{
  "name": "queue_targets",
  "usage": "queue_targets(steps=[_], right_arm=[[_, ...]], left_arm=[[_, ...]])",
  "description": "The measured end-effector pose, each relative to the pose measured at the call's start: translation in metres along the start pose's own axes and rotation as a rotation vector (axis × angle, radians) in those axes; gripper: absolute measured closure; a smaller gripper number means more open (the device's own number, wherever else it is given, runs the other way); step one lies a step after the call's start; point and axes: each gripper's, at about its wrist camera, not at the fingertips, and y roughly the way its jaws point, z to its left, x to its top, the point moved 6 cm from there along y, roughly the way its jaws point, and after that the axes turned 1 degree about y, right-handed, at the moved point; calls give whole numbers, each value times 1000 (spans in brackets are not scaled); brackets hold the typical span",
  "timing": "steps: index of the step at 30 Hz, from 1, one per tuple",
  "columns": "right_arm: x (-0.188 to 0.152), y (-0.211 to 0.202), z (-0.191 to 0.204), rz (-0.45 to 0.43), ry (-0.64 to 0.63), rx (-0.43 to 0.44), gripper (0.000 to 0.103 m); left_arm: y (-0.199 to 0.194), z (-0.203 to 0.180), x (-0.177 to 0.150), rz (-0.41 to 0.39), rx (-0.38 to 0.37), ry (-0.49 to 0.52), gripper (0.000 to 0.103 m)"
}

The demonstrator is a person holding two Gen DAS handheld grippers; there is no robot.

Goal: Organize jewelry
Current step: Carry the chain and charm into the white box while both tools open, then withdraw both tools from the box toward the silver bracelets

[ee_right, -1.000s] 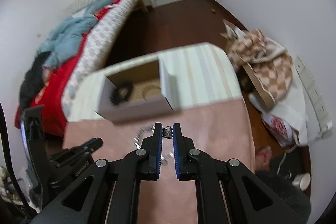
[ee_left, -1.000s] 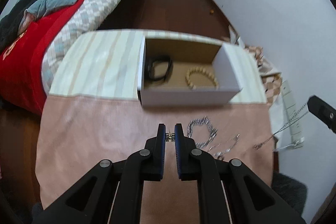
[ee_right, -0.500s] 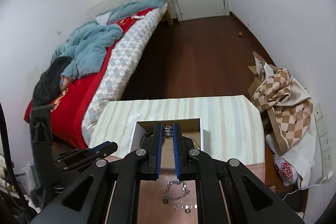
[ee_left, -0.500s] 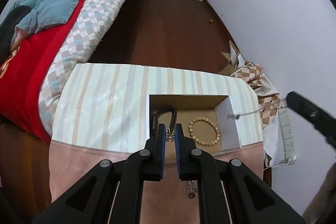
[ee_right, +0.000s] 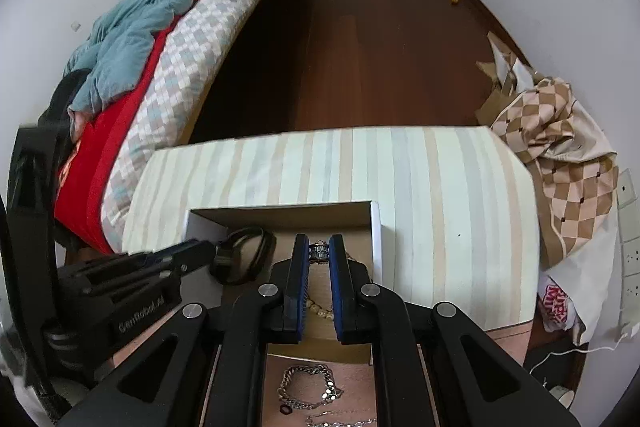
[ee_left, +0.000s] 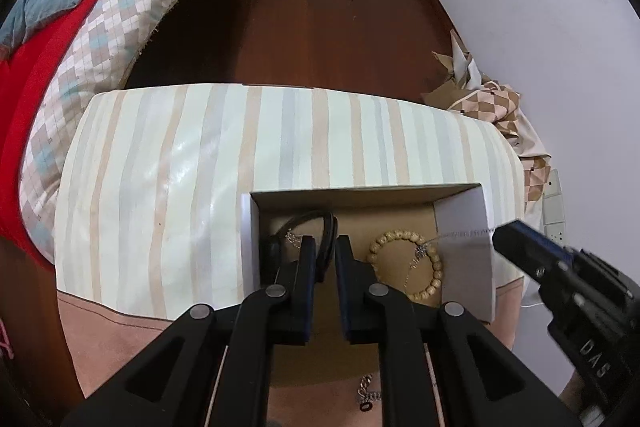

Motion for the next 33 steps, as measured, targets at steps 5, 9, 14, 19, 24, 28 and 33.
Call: queue_targets(steps=[5,9,14,19,24,28,33], right_arm=[[-6,8,0,43,-19,-5,84],[-10,6,2,41,-40,-31,46],[-17,1,4,31,-53,-70,33],[-32,0,2,26,-73,-163,13],[-50,0,-3,21,-78,-232,4],[-59,-6,-4,7,-82,-259,4],[-68,-24,-4,-28,-78,-268,4]], left_arm=[[-10,9,4,-40,23,-22,33],[-21,22,3,-76,57,-38,28],[-34,37,-8,-129,149,-38,3],[-43,45,-24,-177,221,-28,2],[-45,44,-41,-181,244,-21,2],[-52,37,-53,-197,255,-14,2],[-72,31,-66,-250,291,-7,2]])
